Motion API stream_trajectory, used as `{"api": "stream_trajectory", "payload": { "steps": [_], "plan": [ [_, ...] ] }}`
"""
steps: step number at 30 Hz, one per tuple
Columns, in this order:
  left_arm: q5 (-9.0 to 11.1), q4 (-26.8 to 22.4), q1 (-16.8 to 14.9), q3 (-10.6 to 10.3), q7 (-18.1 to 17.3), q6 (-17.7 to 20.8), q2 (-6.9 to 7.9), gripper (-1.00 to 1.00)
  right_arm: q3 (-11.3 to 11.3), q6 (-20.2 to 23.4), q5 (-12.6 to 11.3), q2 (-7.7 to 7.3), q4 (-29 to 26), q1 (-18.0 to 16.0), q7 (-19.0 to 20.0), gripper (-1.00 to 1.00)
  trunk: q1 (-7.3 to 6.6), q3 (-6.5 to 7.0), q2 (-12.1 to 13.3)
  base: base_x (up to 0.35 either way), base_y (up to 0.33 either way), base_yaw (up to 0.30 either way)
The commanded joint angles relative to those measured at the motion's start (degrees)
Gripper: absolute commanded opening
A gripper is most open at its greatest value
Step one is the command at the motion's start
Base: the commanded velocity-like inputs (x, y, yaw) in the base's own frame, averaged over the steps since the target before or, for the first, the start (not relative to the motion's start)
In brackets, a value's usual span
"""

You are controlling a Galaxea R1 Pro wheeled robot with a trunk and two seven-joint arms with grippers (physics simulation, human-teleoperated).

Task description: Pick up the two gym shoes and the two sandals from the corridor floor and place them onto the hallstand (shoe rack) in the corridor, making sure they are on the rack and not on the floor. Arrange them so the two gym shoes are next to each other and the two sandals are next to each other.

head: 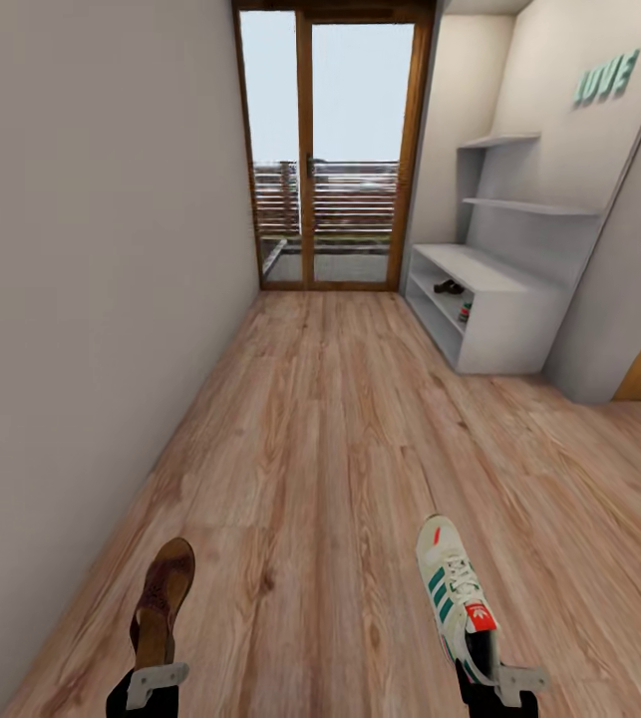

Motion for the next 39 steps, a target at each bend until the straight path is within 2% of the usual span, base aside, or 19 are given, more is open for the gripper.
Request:
{"api": "stream_trajectory", "payload": {
  "steps": [1,39],
  "plan": [
    [0.4,0.01,-0.03,-0.33,0.24,-0.16,0.06,-1.0,-0.49,-0.21,0.45,0.04,0.03,-0.04,0.41,-1.0,0.02,-0.05,-0.02,0.337,0.0,0.0],
    [0.4,0.01,-0.03,-0.33,0.23,-0.17,0.06,-1.0,-0.49,-0.23,0.42,0.04,0.03,-0.04,0.41,-1.0,0.02,-0.05,-0.02,0.338,0.0,0.0]
  ]
}}
